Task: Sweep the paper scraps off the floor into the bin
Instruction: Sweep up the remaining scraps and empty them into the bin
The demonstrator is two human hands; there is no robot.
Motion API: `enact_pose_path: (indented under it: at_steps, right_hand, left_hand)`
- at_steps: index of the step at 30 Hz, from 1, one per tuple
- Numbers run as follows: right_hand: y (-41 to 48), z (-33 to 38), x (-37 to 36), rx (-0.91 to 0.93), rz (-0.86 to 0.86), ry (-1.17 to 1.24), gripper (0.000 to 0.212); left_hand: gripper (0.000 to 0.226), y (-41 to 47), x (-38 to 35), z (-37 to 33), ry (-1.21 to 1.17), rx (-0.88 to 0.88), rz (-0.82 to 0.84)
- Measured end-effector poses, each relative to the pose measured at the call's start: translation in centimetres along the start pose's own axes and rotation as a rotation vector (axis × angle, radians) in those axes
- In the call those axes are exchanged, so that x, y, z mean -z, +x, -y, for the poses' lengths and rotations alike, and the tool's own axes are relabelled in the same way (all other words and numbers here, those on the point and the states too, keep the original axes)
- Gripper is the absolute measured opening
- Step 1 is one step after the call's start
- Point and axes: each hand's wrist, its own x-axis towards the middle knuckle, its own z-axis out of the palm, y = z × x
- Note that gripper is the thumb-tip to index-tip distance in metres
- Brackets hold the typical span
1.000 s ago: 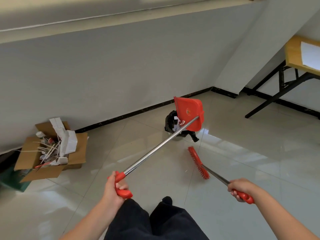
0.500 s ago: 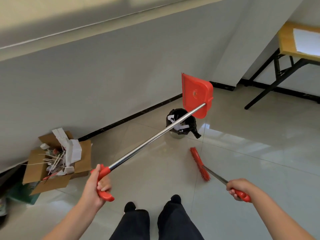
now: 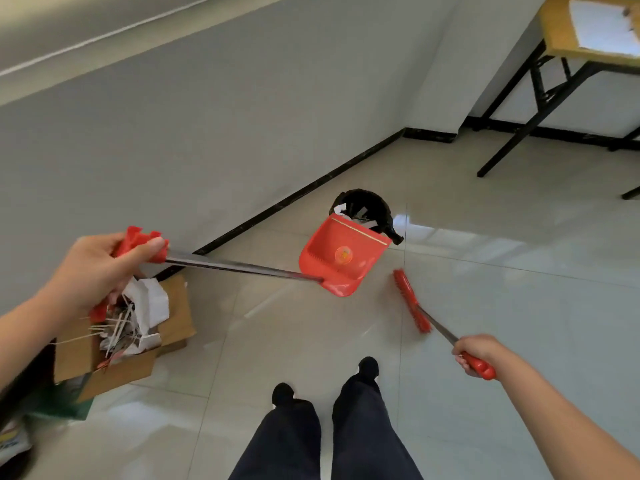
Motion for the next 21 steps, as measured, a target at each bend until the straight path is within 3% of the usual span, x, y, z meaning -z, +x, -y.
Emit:
enact_pose_path:
  at_steps: [5, 8, 10, 12, 16, 19, 21]
  right_hand:
    - [-0.9, 0.9, -3.8, -0.001, 0.022, 0.166, 0.024]
    - [-1.0, 1.7, -6.6, 0.0, 0.028, 0.238, 0.021]
    - [-0.6, 2.3, -8.7, 0.012, 0.0, 0.196, 0.017]
    - [-0.2, 2.9, -10.7, 0.024, -0.034, 0.117, 0.016]
    - [-0.1, 3.8, -14.6, 0.021, -0.023, -0.116, 0.014]
    - [-1.9, 4.1, -17.7, 0.028, 0.034, -0.339, 0.021]
    - [-3.6, 3.9, -19.8, 0.037, 0.091, -0.472, 0.014]
  left_hand:
    - [0.03, 3.5, -5.2, -0.6, 0.601, -0.279, 0.275]
    - [0.056, 5.7, -8.9, 2.2, 0.902, -0.525, 0.377]
    - [0.083, 7.2, -11.4, 4.3, 1.005, -0.612, 0.413]
    - [0.091, 8.5, -13.6, 6.2, 1.093, -0.676, 0.45]
    - [0.051, 9.6, -16.6, 6.9, 1.202, -0.699, 0.523]
    - [0.045, 10.3, -17.5, 6.3, 1.241, -0.718, 0.519]
    - [0.045, 10.8, -17.5, 6.4, 1.234, -0.727, 0.497]
